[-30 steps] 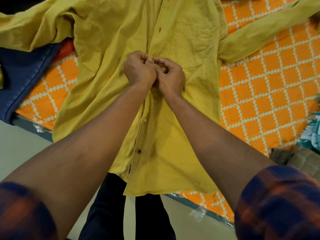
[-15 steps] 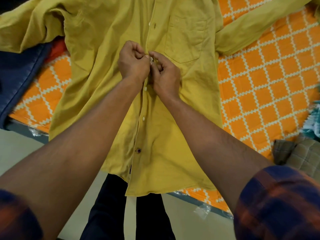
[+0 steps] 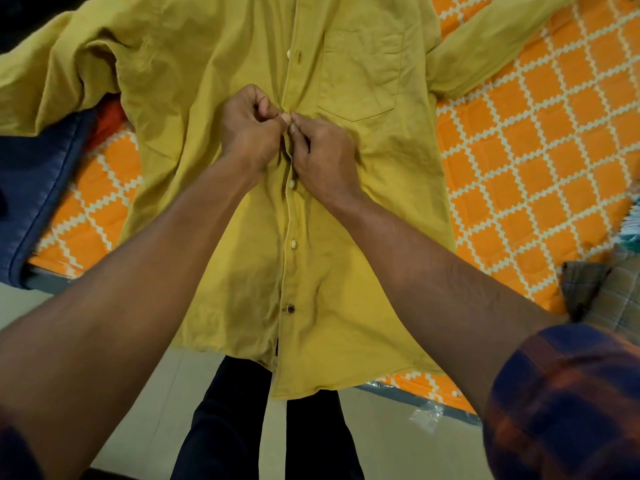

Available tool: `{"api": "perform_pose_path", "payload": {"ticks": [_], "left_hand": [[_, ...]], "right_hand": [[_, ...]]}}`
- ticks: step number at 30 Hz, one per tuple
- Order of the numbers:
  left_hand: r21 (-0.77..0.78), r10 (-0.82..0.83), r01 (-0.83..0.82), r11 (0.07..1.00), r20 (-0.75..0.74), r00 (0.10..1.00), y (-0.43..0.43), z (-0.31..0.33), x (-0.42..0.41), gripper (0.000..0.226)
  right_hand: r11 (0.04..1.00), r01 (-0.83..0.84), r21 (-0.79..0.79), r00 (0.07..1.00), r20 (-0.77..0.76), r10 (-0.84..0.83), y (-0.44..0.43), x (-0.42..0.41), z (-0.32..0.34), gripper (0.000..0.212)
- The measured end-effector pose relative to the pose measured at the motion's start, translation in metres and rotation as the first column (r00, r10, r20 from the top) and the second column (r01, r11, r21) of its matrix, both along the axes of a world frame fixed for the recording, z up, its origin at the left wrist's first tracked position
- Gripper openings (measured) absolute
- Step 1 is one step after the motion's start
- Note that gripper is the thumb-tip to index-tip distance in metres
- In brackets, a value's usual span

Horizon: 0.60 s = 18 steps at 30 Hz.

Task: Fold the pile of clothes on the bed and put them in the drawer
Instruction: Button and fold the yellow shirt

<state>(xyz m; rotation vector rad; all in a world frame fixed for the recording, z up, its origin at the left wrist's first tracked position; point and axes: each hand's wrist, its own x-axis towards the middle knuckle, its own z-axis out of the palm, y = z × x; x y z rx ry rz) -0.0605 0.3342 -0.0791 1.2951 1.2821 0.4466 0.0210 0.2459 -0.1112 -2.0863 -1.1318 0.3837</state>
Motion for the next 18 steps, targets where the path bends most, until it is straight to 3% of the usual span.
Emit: {"api": "perform_pose_path", "payload": {"ticks": [5,9,14,18], "left_hand": [[0.068,-0.155,0.159,0.985,-0.058,0.986,0.009,-0.002,-0.005,0.036],[0.126,-0.216,0.24,0.963,-0.177,0.96,0.014,0.002,-0.004,0.03],[0.254,-0.36,0.504,0.826,-0.45,0.817,0.032,0.023,0.002,0.013],[0.304,-0.347,0.478,0.824,-0.396,0.85,0.06,0.036,0.005,0.012]], "right_hand": [[0.994,0.099,0.048,0.994,-0.045,-0.097,0.002,-0.001,0.001,0.024],[0.988,0.154,-0.012,0.981,-0.12,-0.154,0.005,0.0,0.009,0.014],[0.971,0.215,-0.107,0.947,-0.22,-0.234,0.006,0.003,0.031,0.012],[0.935,0.354,-0.026,0.905,-0.241,-0.35,0.026,0.011,0.054,0.008]]}}
